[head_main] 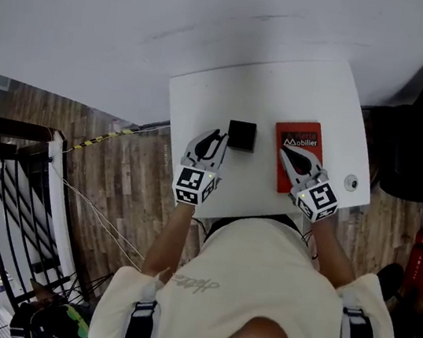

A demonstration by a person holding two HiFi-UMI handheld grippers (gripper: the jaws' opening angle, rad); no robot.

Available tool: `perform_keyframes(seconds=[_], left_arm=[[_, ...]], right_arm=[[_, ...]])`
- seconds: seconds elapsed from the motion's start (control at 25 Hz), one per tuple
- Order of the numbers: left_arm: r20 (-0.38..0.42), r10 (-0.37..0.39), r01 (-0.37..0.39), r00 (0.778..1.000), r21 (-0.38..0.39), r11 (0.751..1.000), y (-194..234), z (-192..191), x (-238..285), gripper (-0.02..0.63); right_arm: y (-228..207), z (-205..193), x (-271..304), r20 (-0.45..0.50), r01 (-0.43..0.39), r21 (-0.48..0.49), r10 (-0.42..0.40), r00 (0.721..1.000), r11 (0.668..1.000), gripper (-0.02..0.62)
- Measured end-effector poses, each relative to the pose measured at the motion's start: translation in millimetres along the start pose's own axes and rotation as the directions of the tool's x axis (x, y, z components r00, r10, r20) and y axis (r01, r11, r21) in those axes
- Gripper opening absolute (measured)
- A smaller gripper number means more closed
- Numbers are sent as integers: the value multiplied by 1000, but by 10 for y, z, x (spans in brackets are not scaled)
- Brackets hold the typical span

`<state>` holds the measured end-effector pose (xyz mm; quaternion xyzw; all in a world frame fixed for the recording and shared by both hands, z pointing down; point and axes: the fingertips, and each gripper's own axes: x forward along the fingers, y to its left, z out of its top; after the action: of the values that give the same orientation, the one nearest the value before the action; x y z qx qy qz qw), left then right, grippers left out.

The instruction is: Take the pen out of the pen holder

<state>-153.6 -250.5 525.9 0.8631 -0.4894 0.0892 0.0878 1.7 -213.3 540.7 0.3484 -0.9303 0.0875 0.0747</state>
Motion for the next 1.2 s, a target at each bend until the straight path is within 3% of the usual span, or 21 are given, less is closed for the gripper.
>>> perform_keyframes(seconds=[0.76, 1.2], left_arm=[[45, 85, -85, 995, -3, 996, 285, 147, -449, 89], [29, 108, -108, 994, -20, 994, 378, 44, -581, 89]], right_arm=[[145, 277, 141, 14, -40, -54, 40, 999, 998, 6], [202, 374, 194, 24, -56, -83, 58, 998, 995, 6]])
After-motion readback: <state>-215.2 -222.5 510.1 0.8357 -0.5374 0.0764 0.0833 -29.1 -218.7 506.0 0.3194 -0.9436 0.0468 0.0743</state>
